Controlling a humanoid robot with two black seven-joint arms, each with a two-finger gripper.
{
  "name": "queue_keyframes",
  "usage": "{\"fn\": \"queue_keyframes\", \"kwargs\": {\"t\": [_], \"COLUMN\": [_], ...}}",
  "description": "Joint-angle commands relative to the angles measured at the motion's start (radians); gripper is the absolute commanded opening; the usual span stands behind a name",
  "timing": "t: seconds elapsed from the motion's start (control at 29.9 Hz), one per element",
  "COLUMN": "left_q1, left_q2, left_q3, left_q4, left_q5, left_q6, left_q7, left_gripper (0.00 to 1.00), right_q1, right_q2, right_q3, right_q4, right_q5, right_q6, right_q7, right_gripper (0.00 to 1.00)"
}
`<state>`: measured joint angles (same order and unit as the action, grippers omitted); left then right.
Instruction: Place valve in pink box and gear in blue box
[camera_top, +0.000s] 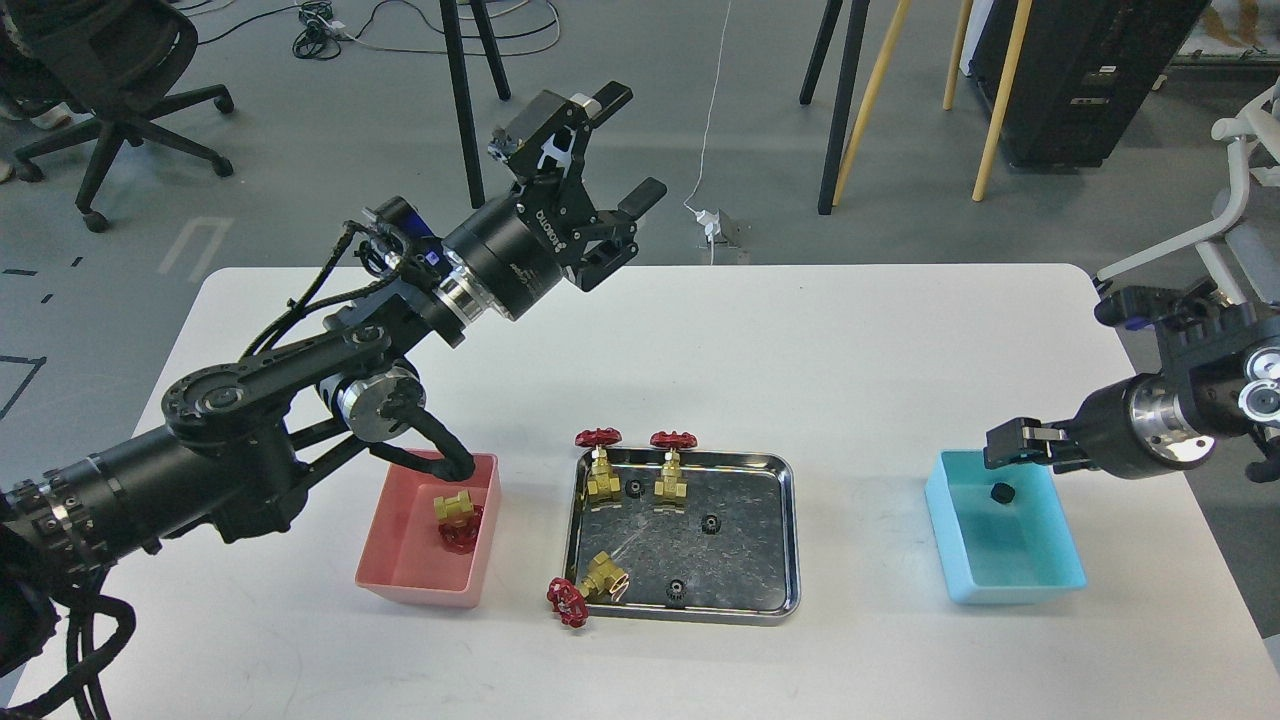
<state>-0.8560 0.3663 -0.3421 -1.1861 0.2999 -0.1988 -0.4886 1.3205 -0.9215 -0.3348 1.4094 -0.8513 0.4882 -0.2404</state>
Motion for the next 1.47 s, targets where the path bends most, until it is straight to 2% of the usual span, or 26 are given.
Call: {"fn": "queue_keyframes", "kwargs": {"t": [0.0,0.1,0.17,0.27,0.33,0.43,0.5,0.57,0.64,0.77,0.84,1.04,1.24,1.44], "left_q1": [-0.044,-0.081,-0.101,-0.129,-0.144,-0.155,-0.153,-0.150,-0.149,-0.144,-0.143,-0.143,-0.121,-0.127], "left_q2": [0.028,0.051,0.074,0.120,0.143,0.144,0.140,0.132,0.099,0.023,-0.009,-0.064,-0.058,-0.076], "left_q3": [0.009,0.012,0.012,0.012,0.005,-0.003,-0.003,-0.003,-0.005,-0.038,-0.052,-0.064,-0.165,-0.160], "left_q4": [0.019,0.072,0.123,0.192,0.235,0.278,0.315,0.351,0.402,0.522,0.584,0.704,0.703,0.698], "left_q5": [-0.002,-0.004,-0.004,-0.007,-0.013,-0.034,-0.074,-0.099,-0.113,-0.116,-0.114,-0.117,-0.117,-0.105], "left_q6": [-0.011,-0.085,-0.161,-0.290,-0.290,-0.290,-0.290,-0.290,-0.290,-0.290,-0.290,-0.290,-0.290,-0.290], "left_q7": [0.000,0.000,0.000,0.000,0.000,0.000,0.000,0.000,0.000,0.000,0.000,0.000,0.000,0.000], "left_gripper": [0.98,0.98,0.98,0.98,0.99,0.99,0.99,0.99,0.99,0.99,0.99,0.99,0.99,0.99], "right_q1": [-0.009,-0.018,-0.026,-0.047,-0.049,-0.060,-0.073,-0.089,-0.116,-0.191,-0.196,-0.196,-0.188,-0.190], "right_q2": [-0.033,-0.050,-0.046,-0.022,0.015,0.049,0.087,0.137,0.194,0.309,0.338,0.385,0.424,0.426], "right_q3": [0.155,0.299,0.385,0.457,0.473,0.473,0.476,0.482,0.502,0.586,0.577,0.568,0.571,0.592], "right_q4": [-0.030,-0.085,-0.162,-0.257,-0.291,-0.308,-0.354,-0.435,-0.544,-0.754,-0.793,-0.803,-0.807,-0.810], "right_q5": [0.124,0.338,0.484,0.641,0.722,0.875,0.980,1.050,1.119,1.196,1.193,1.086,1.046,1.046], "right_q6": [-0.040,-0.074,-0.076,-0.068,-0.062,-0.001,0.000,0.000,0.000,0.000,0.000,0.000,0.000,0.000], "right_q7": [0.012,0.018,0.056,0.205,0.300,0.400,0.461,0.499,0.510,0.503,0.503,0.501,0.501,0.512], "right_gripper": [0.98,0.98,0.98,0.98,0.98,0.98,0.98,0.98,0.98,0.99,0.99,0.99,0.99,0.99]}}
